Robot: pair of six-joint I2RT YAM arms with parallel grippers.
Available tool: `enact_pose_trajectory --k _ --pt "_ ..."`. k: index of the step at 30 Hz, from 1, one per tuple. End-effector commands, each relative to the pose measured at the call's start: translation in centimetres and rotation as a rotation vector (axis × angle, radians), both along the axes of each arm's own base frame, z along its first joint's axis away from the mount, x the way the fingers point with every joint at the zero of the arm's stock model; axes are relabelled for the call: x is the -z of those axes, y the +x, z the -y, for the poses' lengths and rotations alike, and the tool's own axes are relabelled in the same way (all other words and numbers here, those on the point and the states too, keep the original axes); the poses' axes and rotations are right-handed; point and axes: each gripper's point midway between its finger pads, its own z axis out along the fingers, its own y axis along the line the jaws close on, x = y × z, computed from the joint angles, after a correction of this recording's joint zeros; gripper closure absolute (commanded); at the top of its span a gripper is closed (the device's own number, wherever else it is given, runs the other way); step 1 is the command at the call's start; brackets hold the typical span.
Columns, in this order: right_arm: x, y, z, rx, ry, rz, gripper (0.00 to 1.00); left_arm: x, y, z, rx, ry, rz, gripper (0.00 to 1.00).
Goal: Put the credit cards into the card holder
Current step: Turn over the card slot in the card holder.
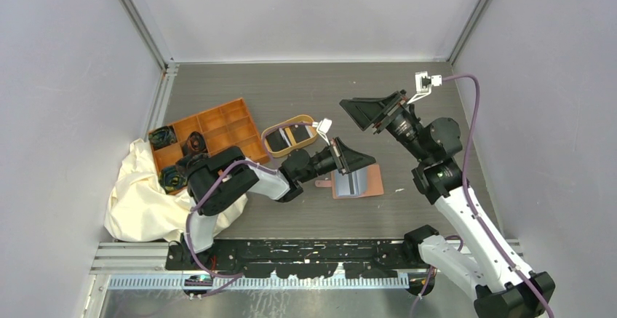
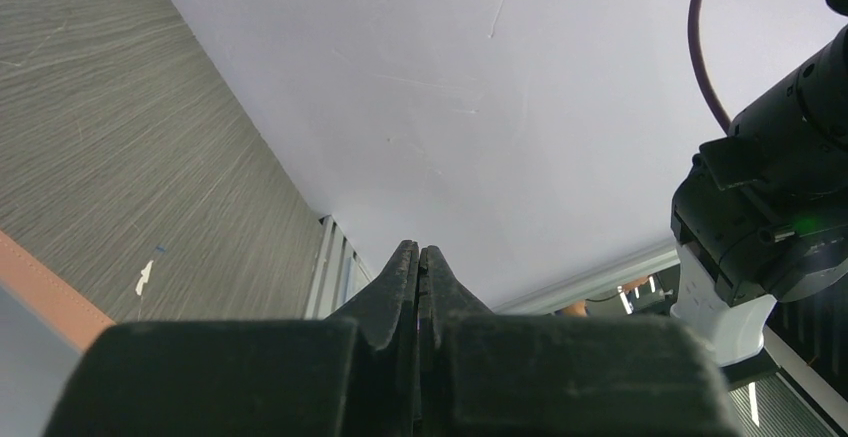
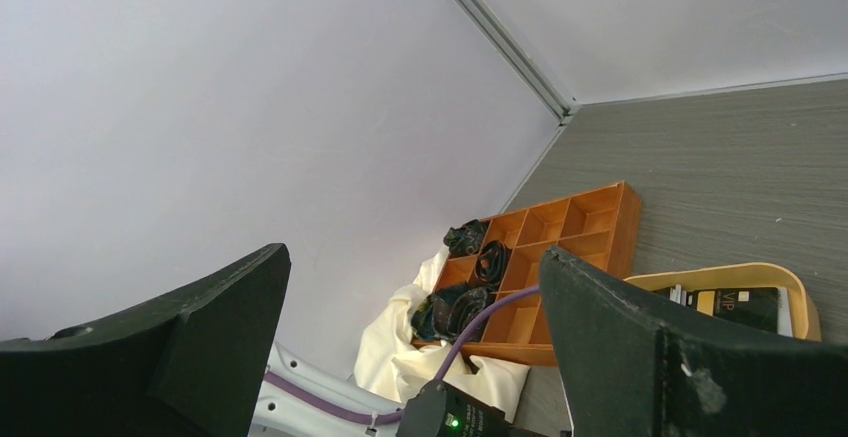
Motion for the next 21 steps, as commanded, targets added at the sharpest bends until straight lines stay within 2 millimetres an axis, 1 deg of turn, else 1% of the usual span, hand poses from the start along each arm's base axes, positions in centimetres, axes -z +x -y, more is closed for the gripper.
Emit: enact_pose_trajectory --k 1,7,9,11,13,14,15,16,17,18,19,20,21 --pt "-2.4 -1.3 0.8 0.029 0.009 0.092 0.00 -3.1 -0.7 0.6 0.036 -0.093 0.059 1.00" --pt "-3.1 -2.7 1.6 0.046 0.007 0.138 0.00 -3.9 -1.3 1.4 0.059 -0.109 0.082 1.00" --pt "-3.3 -3.0 1.5 0.028 0.021 0.165 0.00 -4.0 -1.4 1.3 0.056 -0.107 0.092 1.00" --pt "-3.3 -2.4 -0.1 -0.048 -0.020 0.145 0.01 -3.6 -1.3 1.0 0.040 -0.095 0.096 1.00" --pt "-2.5 -1.1 -1.1 -0.083 -0.048 0.081 0.01 -3.2 -1.4 1.0 0.037 -0.084 0.105 1.00" --pt "-2.1 -0.6 -1.2 -0.079 -0.066 0.048 0.00 -3.0 -1.5 1.3 0.047 -0.083 0.108 1.00" --pt "-1.2 0.2 -0.9 -0.045 -0.098 0.004 0.00 -2.8 -1.6 1.6 0.060 -0.080 0.108 1.00" --pt "-0.6 0.6 -0.7 -0.027 -0.117 -0.029 0.01 -2.5 -1.8 1.9 0.073 -0.079 0.105 1.00" --pt "-0.5 0.8 -0.7 -0.032 -0.128 -0.036 0.01 -2.6 -2.0 2.3 0.088 -0.080 0.116 0.98" --pt "-0.9 0.5 -0.8 -0.066 -0.141 -0.022 0.01 -2.8 -2.2 2.5 0.098 -0.081 0.141 0.89" --pt "-0.8 0.4 -0.6 -0.080 -0.177 -0.028 0.00 -2.9 -2.3 2.6 0.098 -0.080 0.164 0.55" --pt "-1.3 0.0 -0.2 -0.083 -0.236 -0.017 0.01 -2.5 -2.1 2.6 0.088 -0.072 0.163 0.15" --pt "-2.2 -0.5 0.2 -0.083 -0.306 0.020 0.00 -1.8 -1.7 2.3 0.066 -0.059 0.151 0.03"
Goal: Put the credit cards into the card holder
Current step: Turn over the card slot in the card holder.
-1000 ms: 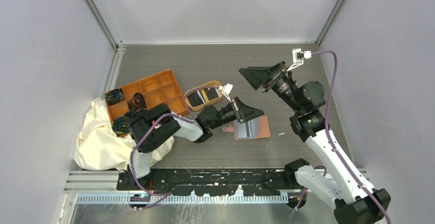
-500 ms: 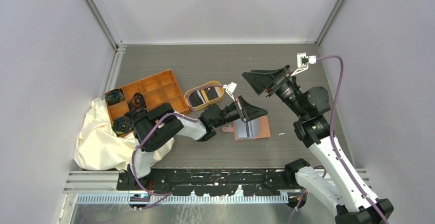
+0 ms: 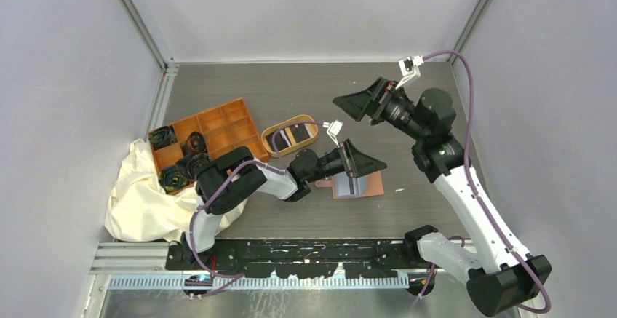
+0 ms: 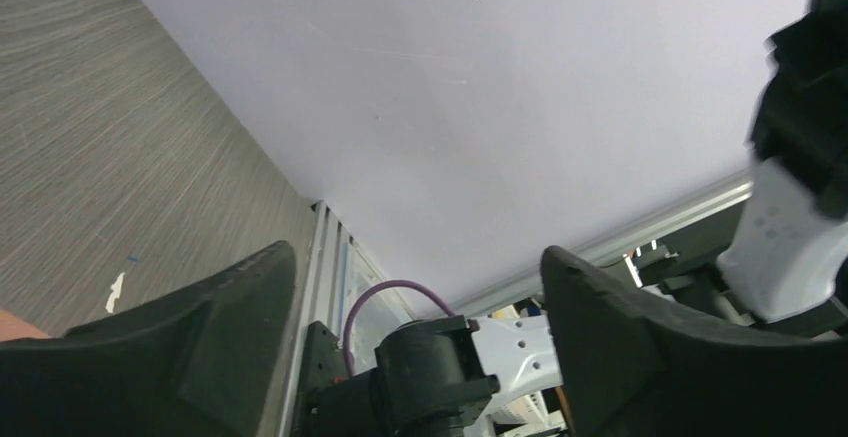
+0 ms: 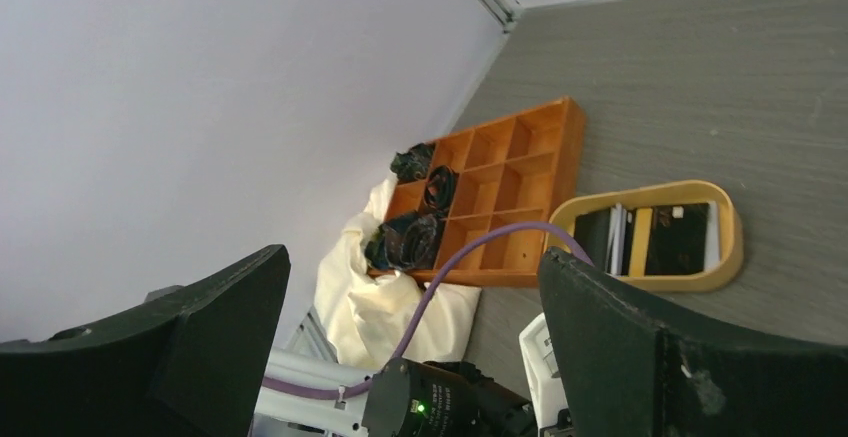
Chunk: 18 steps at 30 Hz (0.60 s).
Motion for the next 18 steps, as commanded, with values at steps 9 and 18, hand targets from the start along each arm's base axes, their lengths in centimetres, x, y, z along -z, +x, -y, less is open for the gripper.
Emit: enact_pose_trajectory --k 9,18 --pt "-4.0 -4.1 5.7 0.071 -0.533 0.233 0.01 4.7 0.6 -5.3 -0.172 0.167 0.140 0.00" --pt "2.6 -2.4 6.8 0.114 -0.563 0.162 0.01 7.9 0.6 -10.9 -0.265 0.565 0.253 0.00"
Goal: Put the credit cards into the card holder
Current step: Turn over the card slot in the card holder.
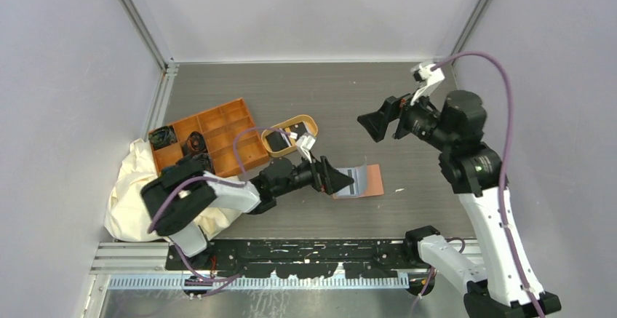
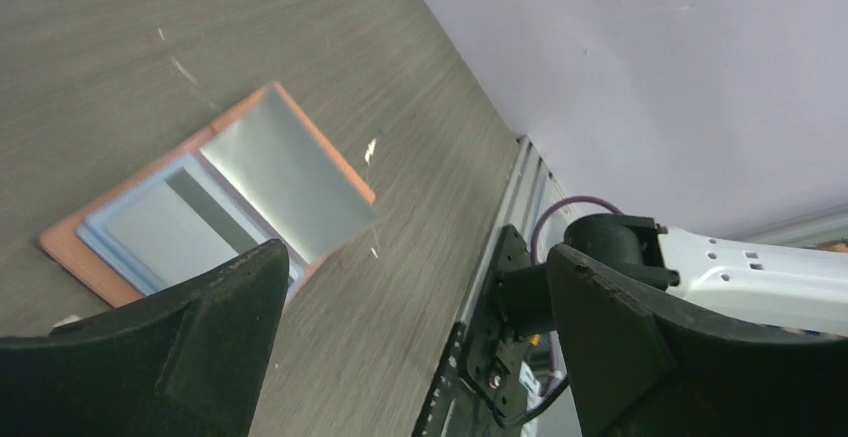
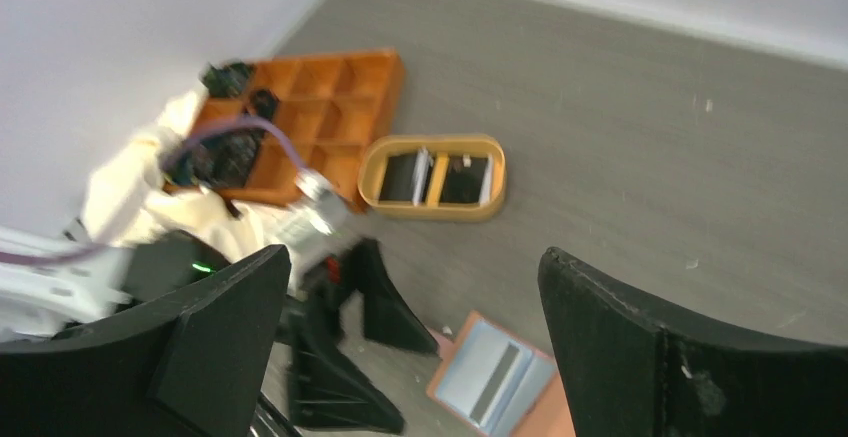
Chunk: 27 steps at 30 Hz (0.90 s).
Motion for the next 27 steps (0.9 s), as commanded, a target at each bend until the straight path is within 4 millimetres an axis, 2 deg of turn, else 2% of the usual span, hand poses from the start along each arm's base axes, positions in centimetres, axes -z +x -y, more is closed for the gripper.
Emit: enact_pose_trajectory --k 1,3,4,5,9,11,12,14,17,18,21,23,24,27 --pt "5.5 1.0 -0.3 -0.040 -0.065 -0.015 0.01 0.5 1.3 -3.2 -0.089 0.242 0.128 0.00" --pt "8.2 1.3 -1.0 -0.094 -0.088 -0.086 0.01 1.0 1.9 -5.5 -0.146 0.387 0.145 0.00" --pt "9.3 1.4 -1.4 -0.120 -0.096 -0.121 0.01 1.8 1.9 -7.1 -0.171 0.476 0.139 0.00" --pt "10.1 1.5 -1.6 -0.138 -0.098 -0.147 0.01 1.8 2.1 -8.2 -0.193 0.517 0.153 0.00" --pt "13.3 2.0 -2.9 -0.225 -0.050 -0.201 0.01 1.1 2.0 -11.8 -0.282 0.523 0.181 0.00" --pt "15.7 2.2 -3.6 -0.265 -0.039 -0.273 0.01 2.0 2.1 -13.9 -0.350 0.499 0.127 0.00" --pt "16.5 2.6 -3.5 -0.259 -0.053 -0.307 0.03 2.1 1.9 -14.3 -0.347 0.462 0.105 0.00" --pt "18.5 3.4 -3.3 -0.242 -0.085 -0.389 0.12 2.1 1.7 -14.7 -0.341 0.375 0.060 0.00" --pt "22.2 4.2 -3.0 -0.214 -0.153 -0.508 0.39 1.4 1.2 -14.5 -0.327 0.269 0.047 0.01" --pt "23.2 4.3 -2.8 -0.206 -0.188 -0.528 0.45 1.1 1.0 -14.3 -0.314 0.241 0.045 0.03" --pt "25.9 3.7 -3.1 -0.240 -0.335 -0.550 0.60 0.4 0.1 -13.0 -0.251 0.168 0.029 0.14" --pt "27.6 3.4 -2.8 -0.269 -0.466 -0.559 0.67 -0.6 0.0 -12.1 -0.222 0.105 0.023 0.26" --pt "28.3 3.1 -2.5 -0.286 -0.530 -0.577 0.69 -0.7 -0.1 -11.8 -0.209 0.086 0.017 0.34" --pt "30.0 3.1 -1.7 -0.286 -0.627 -0.626 0.73 -0.4 0.0 -10.7 -0.183 0.078 -0.010 0.48"
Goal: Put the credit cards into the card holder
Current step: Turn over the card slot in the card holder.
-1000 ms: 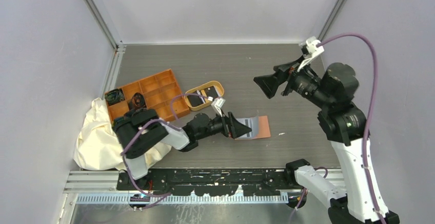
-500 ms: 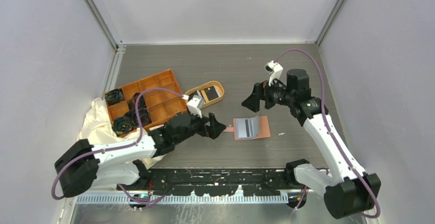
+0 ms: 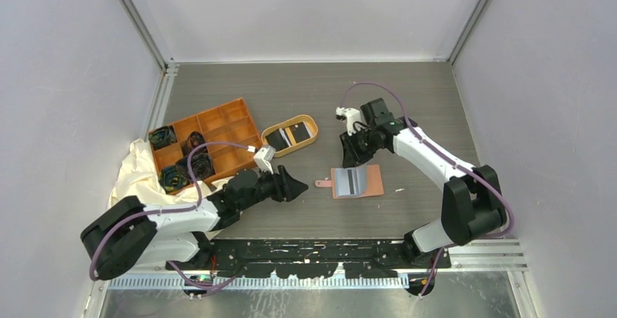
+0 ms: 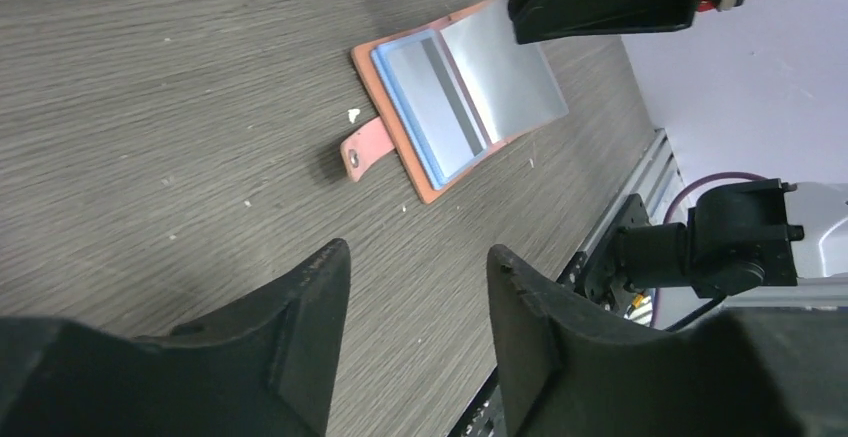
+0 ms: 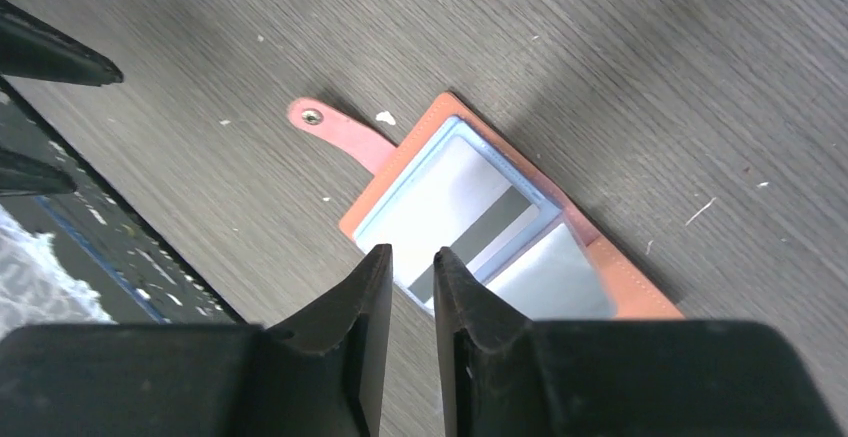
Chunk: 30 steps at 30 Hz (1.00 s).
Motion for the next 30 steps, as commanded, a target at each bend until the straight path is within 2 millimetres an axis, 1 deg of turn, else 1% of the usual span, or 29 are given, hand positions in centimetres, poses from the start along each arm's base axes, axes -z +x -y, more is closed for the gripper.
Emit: enact_pose_trajectory --k 1,3,6,11,16,23,26,30 --pt "0.7 1.0 1.8 -0.074 -0.183 0.042 0.73 -3.6 0.3 2.8 0.061 -0.158 0.029 0.52" --pt "1.5 1.0 2.0 -0.069 -0.206 0.002 0.74 -2.7 0.6 3.3 0.057 -0.150 0.000 0.56" --pt "2.4 0.8 2.2 -0.062 -0.229 -0.042 0.75 -2.0 0.9 4.2 0.059 -0.156 -0.029 0.58" --pt "3.7 0.1 1.9 -0.072 -0.229 -0.129 0.75 -1.5 1.1 6.2 0.077 -0.155 -0.056 0.58" --pt "4.9 -0.1 2.6 -0.080 -0.282 -0.178 0.76 -0.8 1.1 8.1 0.091 -0.158 -0.074 0.57" --pt "6.6 -0.5 3.5 -0.090 -0.343 -0.245 0.78 0.6 1.5 10.6 0.092 -0.166 -0.119 0.52" --pt "7.0 -0.6 3.8 -0.090 -0.362 -0.256 0.78 1.4 1.7 11.1 0.082 -0.155 -0.133 0.50" --pt "7.5 -0.7 3.9 -0.090 -0.376 -0.271 0.78 1.9 2.2 11.6 0.067 -0.151 -0.144 0.48"
